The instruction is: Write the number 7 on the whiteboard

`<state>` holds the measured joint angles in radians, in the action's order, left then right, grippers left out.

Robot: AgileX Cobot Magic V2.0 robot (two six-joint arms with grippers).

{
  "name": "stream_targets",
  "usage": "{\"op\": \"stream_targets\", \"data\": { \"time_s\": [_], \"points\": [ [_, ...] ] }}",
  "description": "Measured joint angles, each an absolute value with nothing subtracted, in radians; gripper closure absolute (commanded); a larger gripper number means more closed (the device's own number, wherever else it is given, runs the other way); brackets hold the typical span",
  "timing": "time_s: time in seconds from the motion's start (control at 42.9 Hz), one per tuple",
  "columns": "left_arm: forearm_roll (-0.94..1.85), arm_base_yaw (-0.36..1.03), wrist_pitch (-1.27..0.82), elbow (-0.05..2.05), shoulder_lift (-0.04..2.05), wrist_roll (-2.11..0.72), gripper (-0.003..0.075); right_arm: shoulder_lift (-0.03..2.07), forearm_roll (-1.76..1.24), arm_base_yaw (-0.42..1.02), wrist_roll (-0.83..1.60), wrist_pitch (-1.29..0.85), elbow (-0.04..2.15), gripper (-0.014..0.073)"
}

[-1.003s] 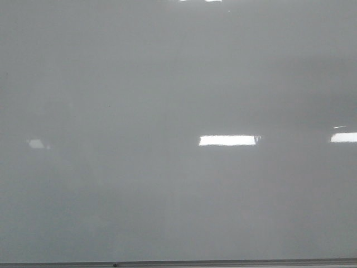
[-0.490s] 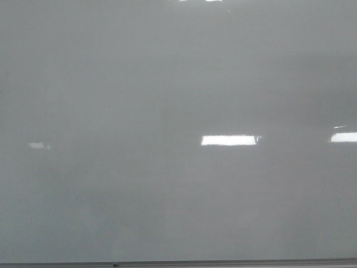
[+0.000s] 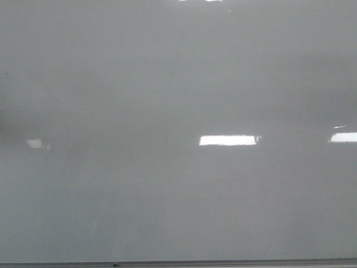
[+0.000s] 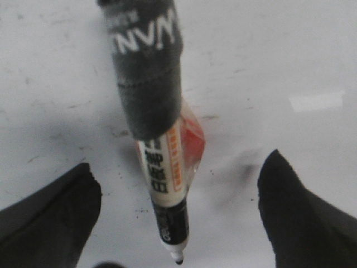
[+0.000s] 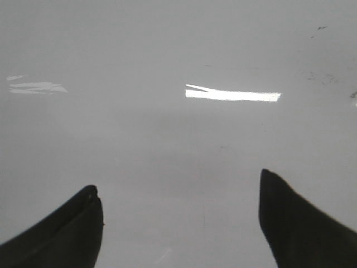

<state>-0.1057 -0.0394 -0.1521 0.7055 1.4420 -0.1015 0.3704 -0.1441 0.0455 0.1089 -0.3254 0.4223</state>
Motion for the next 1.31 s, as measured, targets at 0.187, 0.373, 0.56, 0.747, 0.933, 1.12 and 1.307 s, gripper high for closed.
{"op": "stream_targets", "data": {
  "time_s": [0.187, 0.373, 0.56, 0.747, 0.933, 1.12, 1.307],
  "points": [
    [-0.108, -0.039, -0.130, 0.706, 1.489, -0.101, 0.0344, 0.370, -0.144, 0.046, 0.109, -0.325, 0.422, 0.0000],
    [-0.108, -0.039, -0.125, 0.706, 1.496, -0.101, 0.0515, 0.371, -0.144, 0.046, 0.109, -0.325, 0.422, 0.0000],
    [-0.108, -0.039, -0.129, 0.706, 1.496, -0.101, 0.0619, 0.371, -0.144, 0.046, 0.109, -0.324, 0.422, 0.0000],
    [-0.059, -0.039, -0.218, 0.712, 1.449, -0.101, 0.0666, 0.371, -0.144, 0.046, 0.109, -0.324, 0.422, 0.0000],
    [0.030, -0.023, -0.477, 0.793, 1.339, -0.101, 0.0701, 0.371, -0.144, 0.046, 0.109, -0.324, 0.424, 0.0000],
    [0.043, 0.115, -0.603, 0.835, 1.221, -0.168, 0.0701, 0.373, -0.144, 0.046, 0.109, -0.369, 0.440, 0.0000],
    [0.049, 0.339, -0.631, 0.839, 1.096, -0.268, 0.0701, 0.417, -0.144, 0.068, 0.109, -0.499, 0.510, 0.0000]
  ]
}}
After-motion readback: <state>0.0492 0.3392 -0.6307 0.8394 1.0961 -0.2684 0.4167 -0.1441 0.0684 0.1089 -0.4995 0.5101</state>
